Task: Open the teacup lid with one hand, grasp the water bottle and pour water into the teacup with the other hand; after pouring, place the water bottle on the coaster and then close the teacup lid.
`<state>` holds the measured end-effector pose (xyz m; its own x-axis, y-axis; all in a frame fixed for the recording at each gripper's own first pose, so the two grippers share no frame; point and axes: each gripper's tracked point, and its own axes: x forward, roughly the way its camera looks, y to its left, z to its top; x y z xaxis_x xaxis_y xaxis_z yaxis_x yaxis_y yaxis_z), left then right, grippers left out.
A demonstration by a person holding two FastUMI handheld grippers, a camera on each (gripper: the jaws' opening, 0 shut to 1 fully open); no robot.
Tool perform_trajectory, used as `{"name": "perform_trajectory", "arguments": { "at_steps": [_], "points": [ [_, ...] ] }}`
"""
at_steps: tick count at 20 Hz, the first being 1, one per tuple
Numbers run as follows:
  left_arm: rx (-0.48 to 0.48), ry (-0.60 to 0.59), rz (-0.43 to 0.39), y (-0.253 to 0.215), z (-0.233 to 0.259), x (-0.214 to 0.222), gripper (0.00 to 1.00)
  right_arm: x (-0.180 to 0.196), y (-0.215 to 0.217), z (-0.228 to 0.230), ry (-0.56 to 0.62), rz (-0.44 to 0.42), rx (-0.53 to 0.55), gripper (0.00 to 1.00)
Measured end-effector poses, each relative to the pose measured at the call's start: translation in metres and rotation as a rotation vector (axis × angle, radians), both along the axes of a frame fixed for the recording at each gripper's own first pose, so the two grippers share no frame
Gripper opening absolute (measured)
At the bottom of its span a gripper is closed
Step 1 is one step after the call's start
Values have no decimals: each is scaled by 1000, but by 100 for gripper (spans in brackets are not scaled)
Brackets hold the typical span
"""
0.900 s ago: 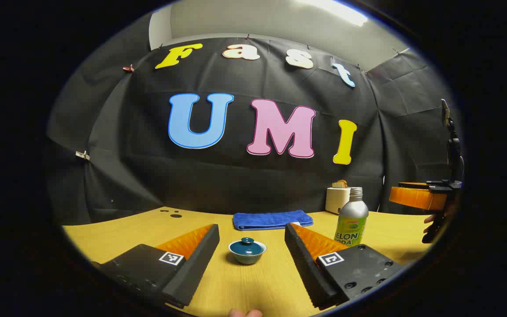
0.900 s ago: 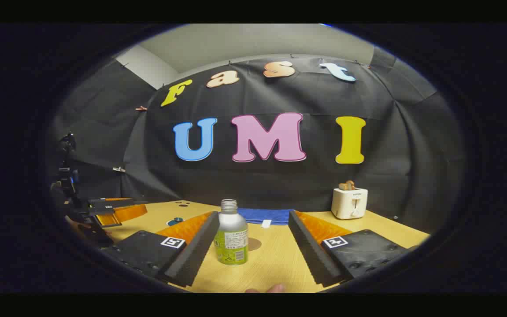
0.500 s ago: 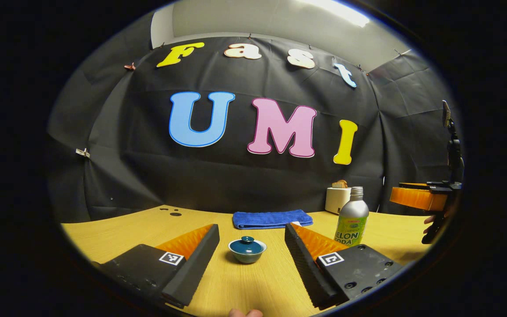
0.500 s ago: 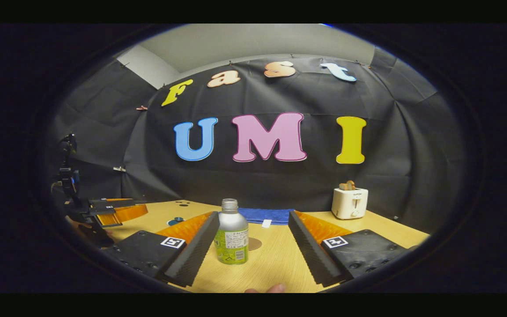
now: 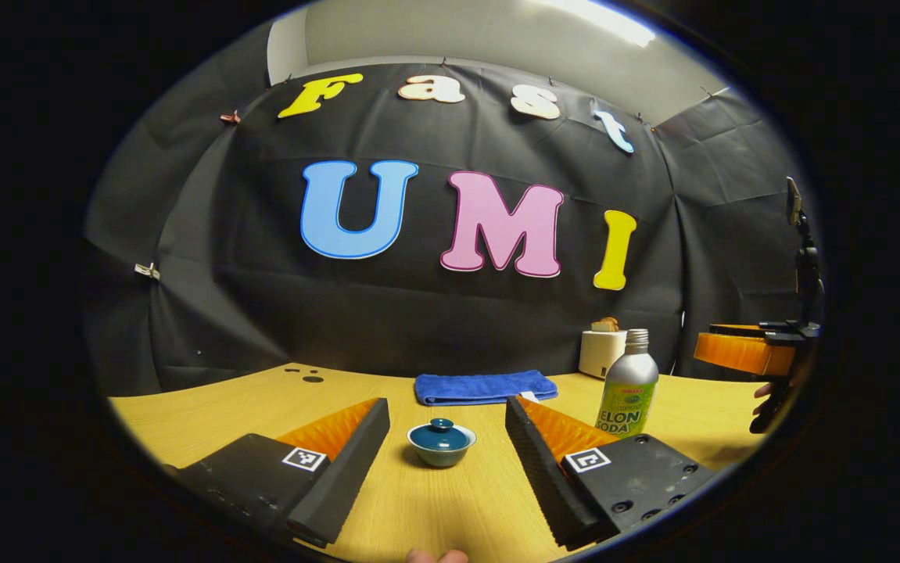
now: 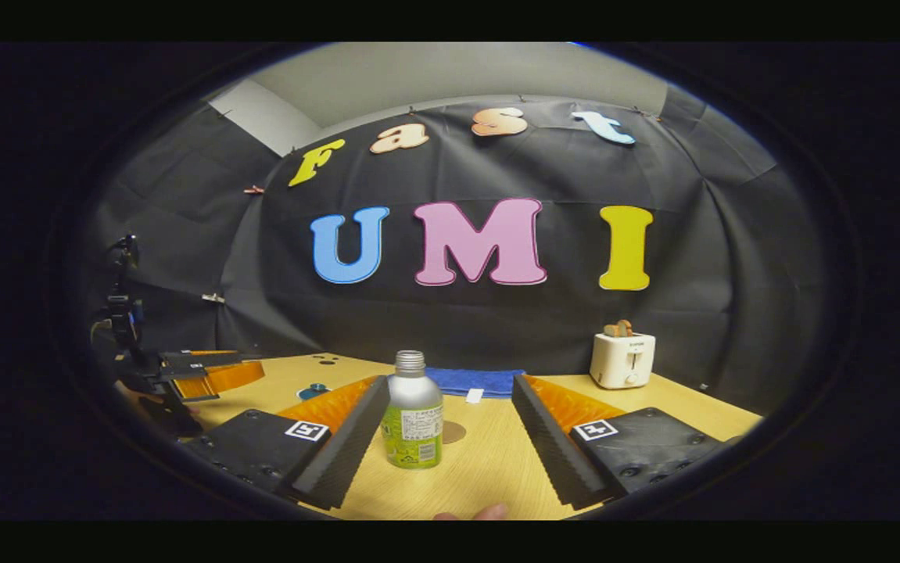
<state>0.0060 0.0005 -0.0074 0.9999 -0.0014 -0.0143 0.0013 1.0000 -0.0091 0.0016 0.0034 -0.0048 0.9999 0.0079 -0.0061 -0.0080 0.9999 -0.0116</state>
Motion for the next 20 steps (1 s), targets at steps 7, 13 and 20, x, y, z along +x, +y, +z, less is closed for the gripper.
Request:
{"name": "perform_trajectory", "arguments": {
  "at_steps": [7, 13, 20],
  "points": [
    [37, 138, -75, -8, -22, 56, 95, -1, 4, 0, 2, 13, 10, 97],
    [112, 247, -87, -2, -51, 94, 94, -1, 0, 0, -1, 14, 23, 97],
    [147, 363, -63, 6, -87, 109, 70, 1, -8, -5, 12, 9, 41, 97]
  ]
}}
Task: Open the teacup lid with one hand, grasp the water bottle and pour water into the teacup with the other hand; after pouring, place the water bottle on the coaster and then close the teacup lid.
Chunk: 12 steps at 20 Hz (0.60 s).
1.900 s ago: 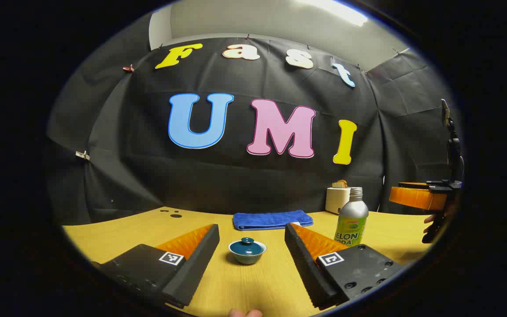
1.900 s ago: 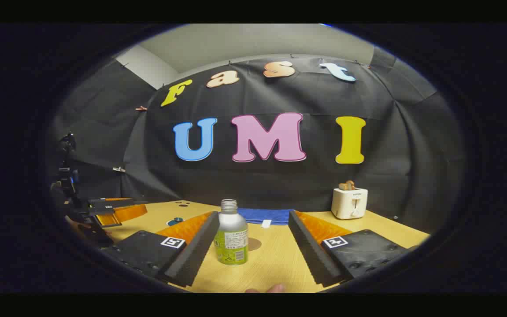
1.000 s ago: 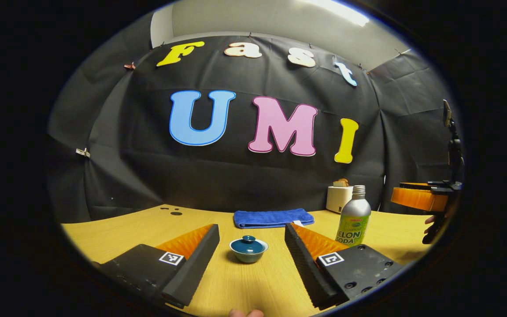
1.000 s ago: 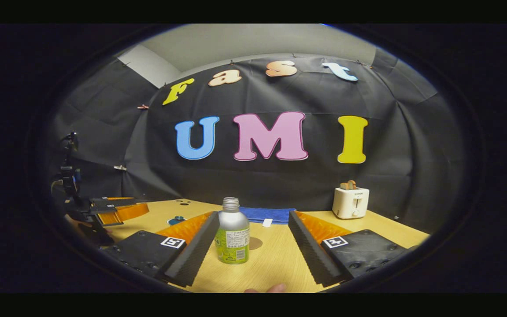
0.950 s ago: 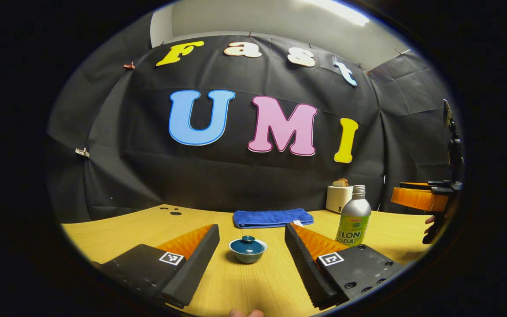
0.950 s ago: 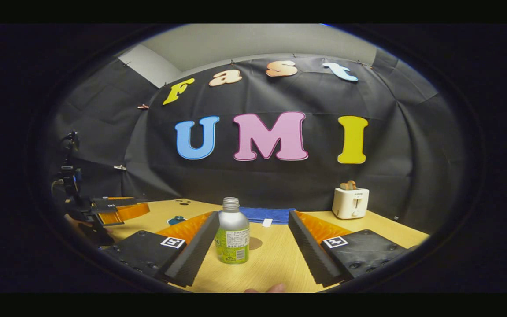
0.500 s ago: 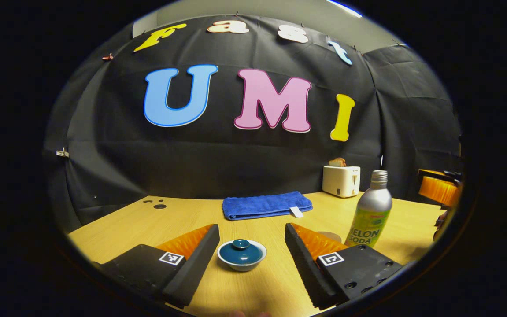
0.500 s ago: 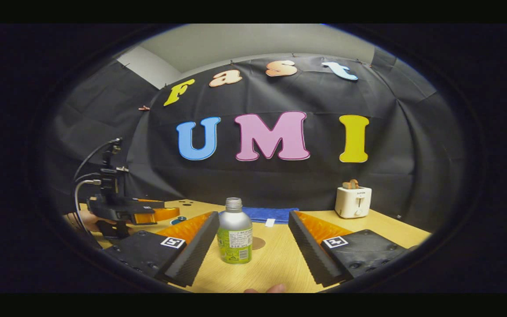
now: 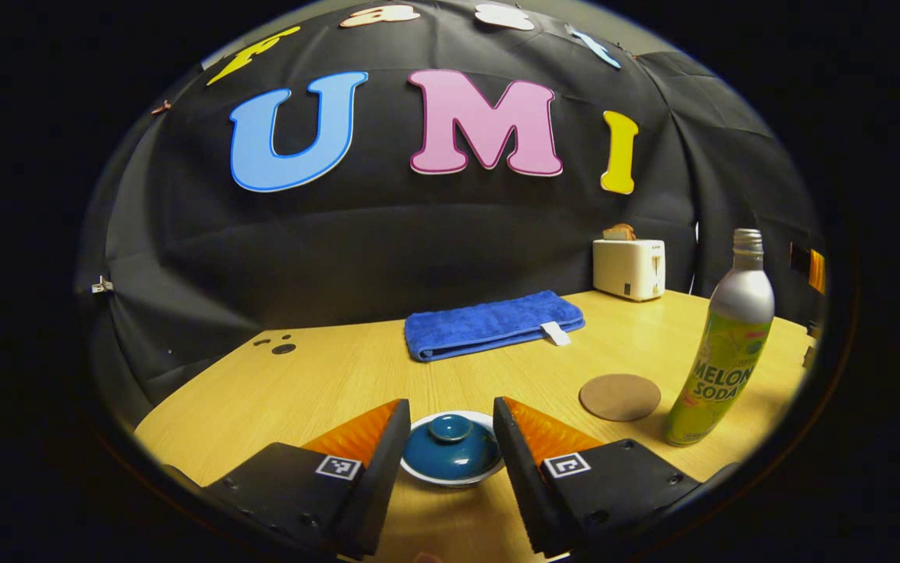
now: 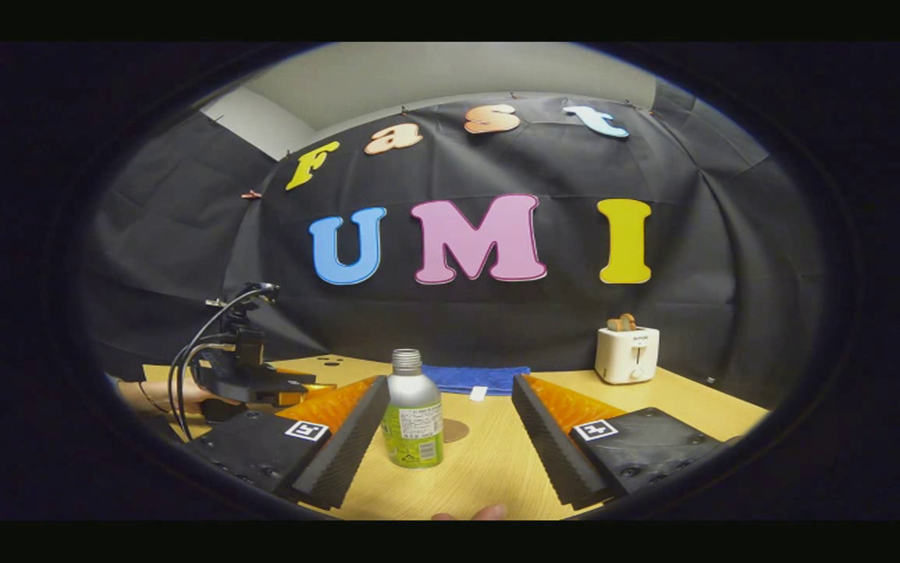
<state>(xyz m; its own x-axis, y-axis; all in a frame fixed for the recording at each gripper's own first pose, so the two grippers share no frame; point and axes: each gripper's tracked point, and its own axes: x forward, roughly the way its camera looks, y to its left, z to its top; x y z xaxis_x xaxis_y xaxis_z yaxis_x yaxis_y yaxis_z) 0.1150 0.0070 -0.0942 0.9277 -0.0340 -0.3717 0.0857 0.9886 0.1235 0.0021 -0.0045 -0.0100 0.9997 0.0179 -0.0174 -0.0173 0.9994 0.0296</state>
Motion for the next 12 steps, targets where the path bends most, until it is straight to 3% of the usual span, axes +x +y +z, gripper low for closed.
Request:
{"name": "perform_trajectory", "arguments": {
  "at_steps": [2, 5, 8, 11, 12],
  "points": [
    [14, 6, 0, 1, 0, 2, 69, 1, -3, -1, 3, -4, 6, 98],
    [28, 15, 0, 2, -4, 5, 56, 1, -8, -2, 6, -8, 23, 99],
    [43, 29, -8, -1, -6, 7, 53, 2, -10, -2, 5, -12, 24, 99],
    [42, 22, 4, 1, -5, 7, 37, 2, -8, -2, 5, -8, 20, 97],
    [36, 17, 3, 1, -4, 7, 37, 2, -6, -2, 6, -5, 20, 98]
  ]
}}
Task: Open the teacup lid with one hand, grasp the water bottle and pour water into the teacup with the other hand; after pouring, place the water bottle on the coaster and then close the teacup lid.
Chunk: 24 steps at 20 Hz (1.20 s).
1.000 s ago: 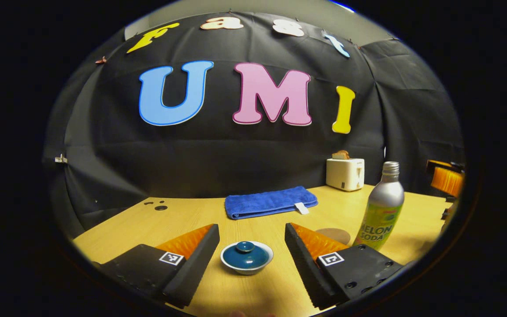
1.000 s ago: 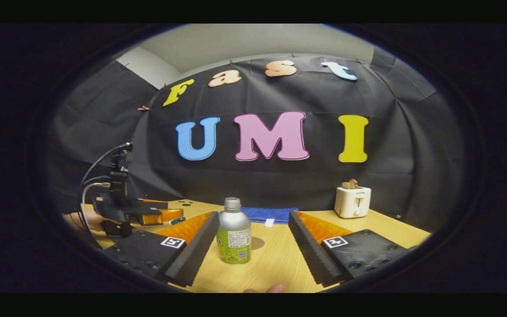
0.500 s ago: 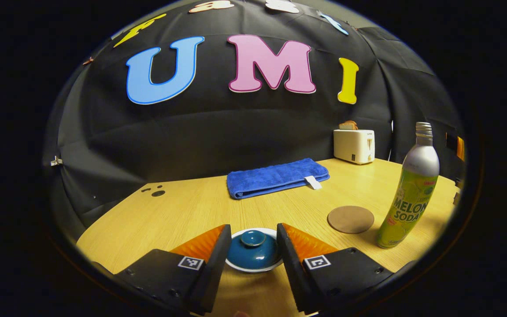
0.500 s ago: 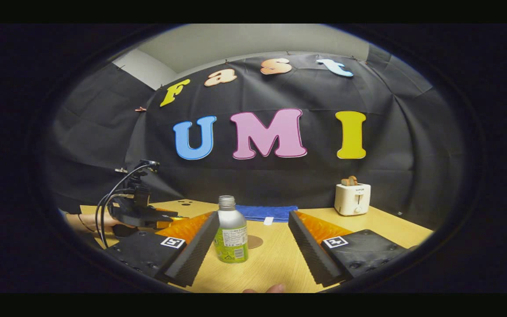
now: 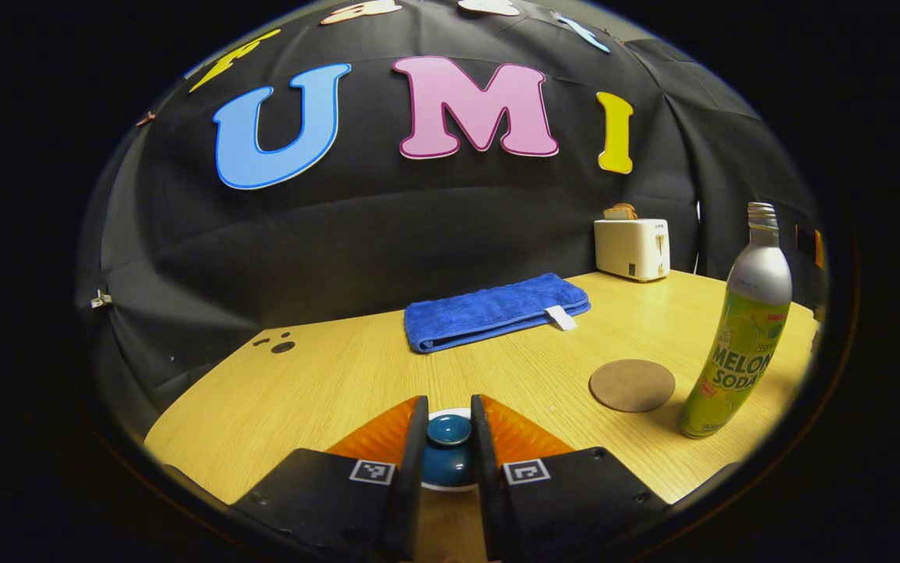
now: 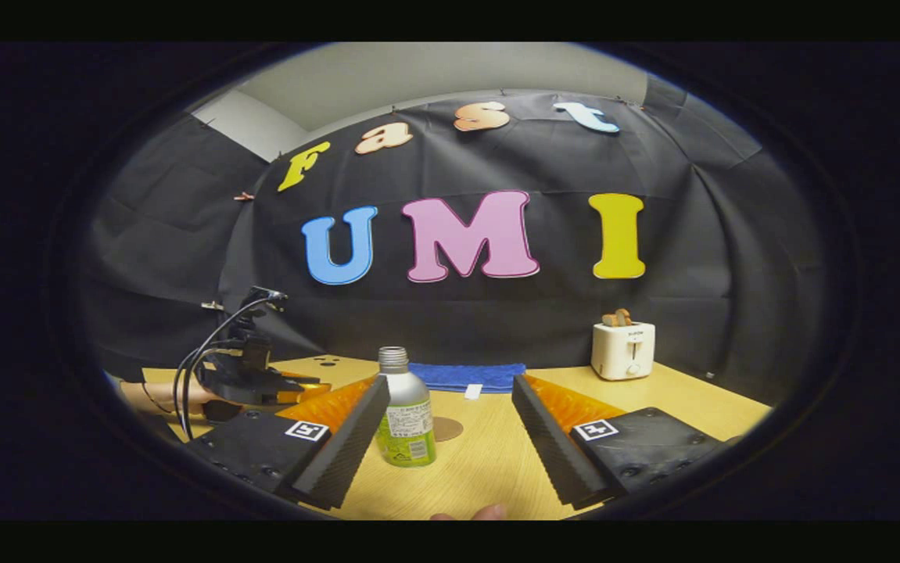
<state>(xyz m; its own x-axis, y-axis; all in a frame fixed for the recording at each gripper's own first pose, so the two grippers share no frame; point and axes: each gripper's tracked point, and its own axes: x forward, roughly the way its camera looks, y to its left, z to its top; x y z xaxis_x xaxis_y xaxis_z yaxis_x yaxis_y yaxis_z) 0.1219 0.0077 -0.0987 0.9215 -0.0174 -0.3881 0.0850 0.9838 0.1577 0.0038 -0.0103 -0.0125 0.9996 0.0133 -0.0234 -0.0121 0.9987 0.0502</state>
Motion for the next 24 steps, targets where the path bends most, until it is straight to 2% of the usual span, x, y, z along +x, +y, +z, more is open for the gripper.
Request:
{"name": "perform_trajectory", "arguments": {
  "at_steps": [5, 9, 10, 13, 15, 19, 24],
  "points": [
    [-72, -72, -21, -3, 17, -3, 32, 2, 8, -9, 18, 8, -11, 98],
    [-135, -223, -13, 5, 71, -23, 31, 14, 33, -35, 74, 42, -21, 98],
    [-183, -252, 0, 13, 85, -40, 30, 20, 38, -43, 98, 48, -21, 98],
    [-305, -263, 24, 34, 99, -70, 31, 33, 53, -58, 136, 57, -5, 98],
    [-344, -272, 57, 55, 103, -85, 31, 42, 54, -68, 156, 31, -16, 98],
    [-372, -256, 114, 81, 87, -99, 31, 53, 54, -86, 197, 2, -32, 96],
    [-381, -253, 110, 85, 89, -100, 31, 63, 56, -95, 218, -32, -46, 98]
  ]
}}
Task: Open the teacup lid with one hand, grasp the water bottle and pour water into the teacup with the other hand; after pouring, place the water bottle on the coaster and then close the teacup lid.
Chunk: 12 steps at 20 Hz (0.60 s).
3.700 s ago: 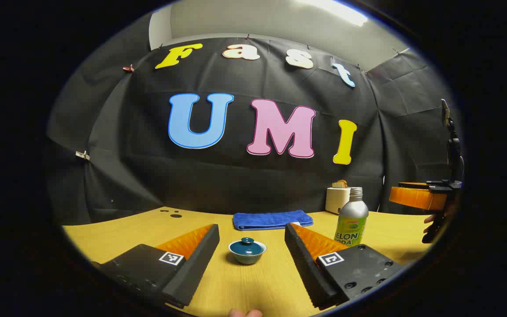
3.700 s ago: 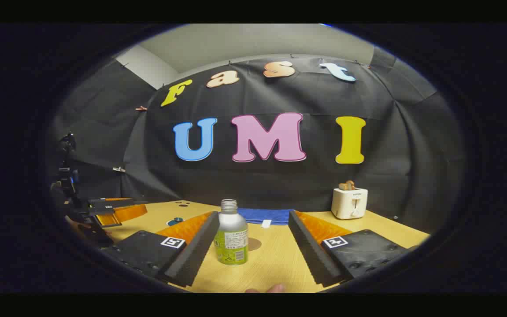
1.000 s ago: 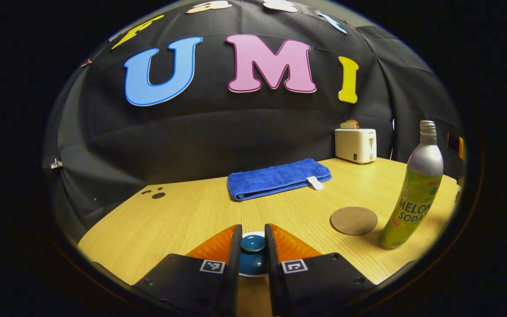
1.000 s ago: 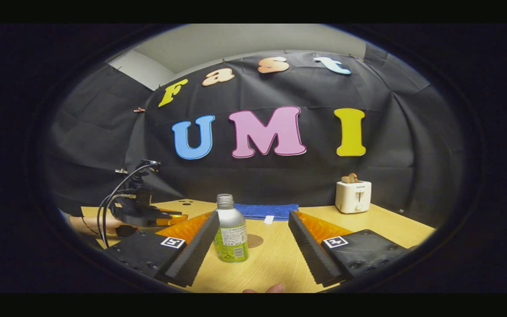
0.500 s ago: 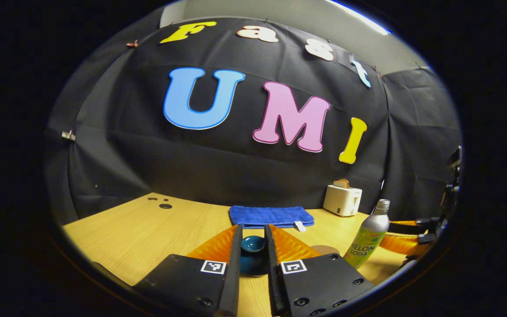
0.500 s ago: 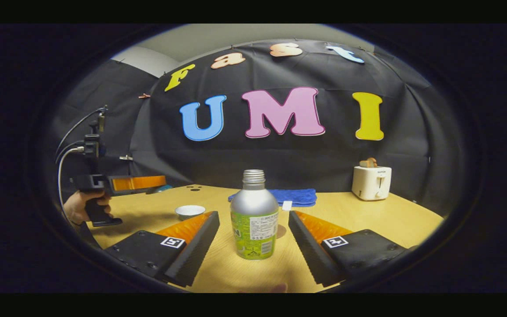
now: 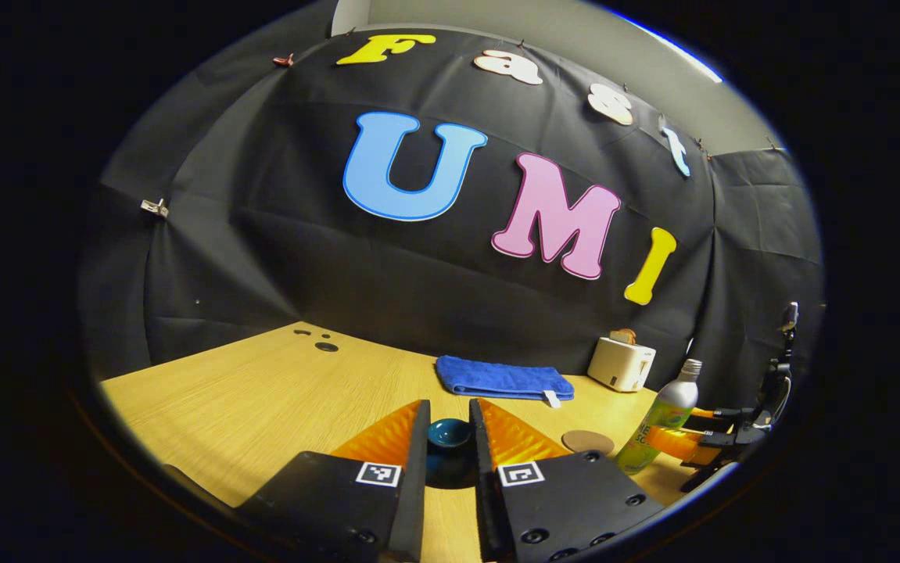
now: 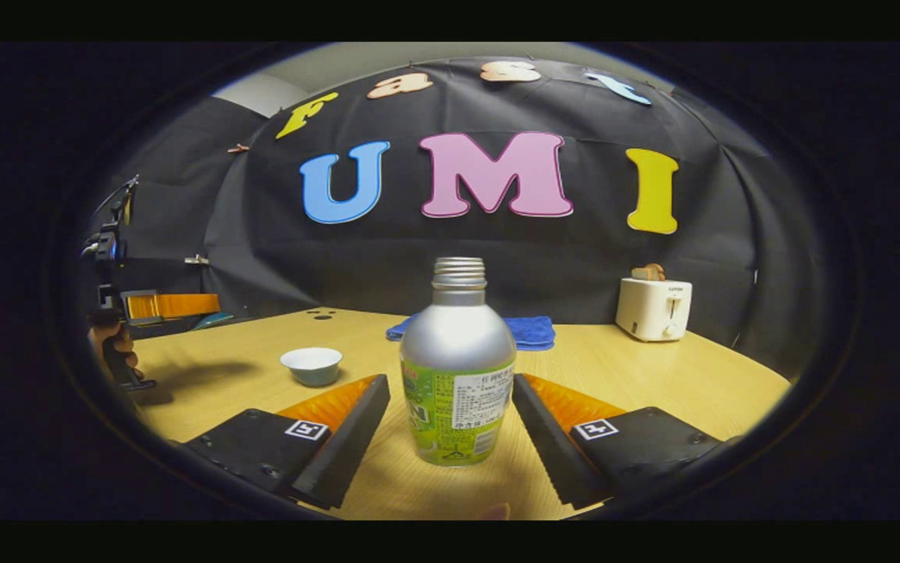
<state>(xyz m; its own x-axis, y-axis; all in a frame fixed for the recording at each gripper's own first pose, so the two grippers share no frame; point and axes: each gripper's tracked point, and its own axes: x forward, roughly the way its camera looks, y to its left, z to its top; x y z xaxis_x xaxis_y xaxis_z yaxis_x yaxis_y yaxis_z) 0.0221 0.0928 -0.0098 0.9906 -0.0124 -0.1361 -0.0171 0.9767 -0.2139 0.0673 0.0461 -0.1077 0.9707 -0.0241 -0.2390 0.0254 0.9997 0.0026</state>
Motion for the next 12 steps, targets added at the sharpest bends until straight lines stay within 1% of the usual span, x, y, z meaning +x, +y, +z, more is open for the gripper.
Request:
{"name": "perform_trajectory", "arguments": {
  "at_steps": [1, 2, 3, 4, 5, 7, 9, 11, 12],
  "points": [
    [-6, 2, -8, -3, 0, -1, 31, -1, 0, -1, 1, -5, -2, 97],
    [-11, 5, -16, -5, -2, -1, 31, 0, 0, -2, 12, -2, 1, 90],
    [-19, 7, -29, -9, 0, -1, 31, 6, 2, -2, 34, 12, -3, 82],
    [-20, 5, -32, -10, 0, -2, 31, 8, 1, 1, 49, 20, -35, 80],
    [-18, 0, -34, -9, 3, -2, 31, 11, -4, 8, 46, 21, -91, 80],
    [-14, -6, -30, -7, 5, -2, 31, 21, -7, 28, 21, 20, -255, 79],
    [-12, -1, -22, -4, 3, -2, 31, 28, -8, 39, 0, 25, -450, 79],
    [-13, 3, -13, 0, 2, -3, 31, 42, -5, 46, -13, 53, -629, 79],
    [-17, 5, -12, 1, 1, -2, 31, 50, -4, 42, -11, 73, -697, 78]
  ]
}}
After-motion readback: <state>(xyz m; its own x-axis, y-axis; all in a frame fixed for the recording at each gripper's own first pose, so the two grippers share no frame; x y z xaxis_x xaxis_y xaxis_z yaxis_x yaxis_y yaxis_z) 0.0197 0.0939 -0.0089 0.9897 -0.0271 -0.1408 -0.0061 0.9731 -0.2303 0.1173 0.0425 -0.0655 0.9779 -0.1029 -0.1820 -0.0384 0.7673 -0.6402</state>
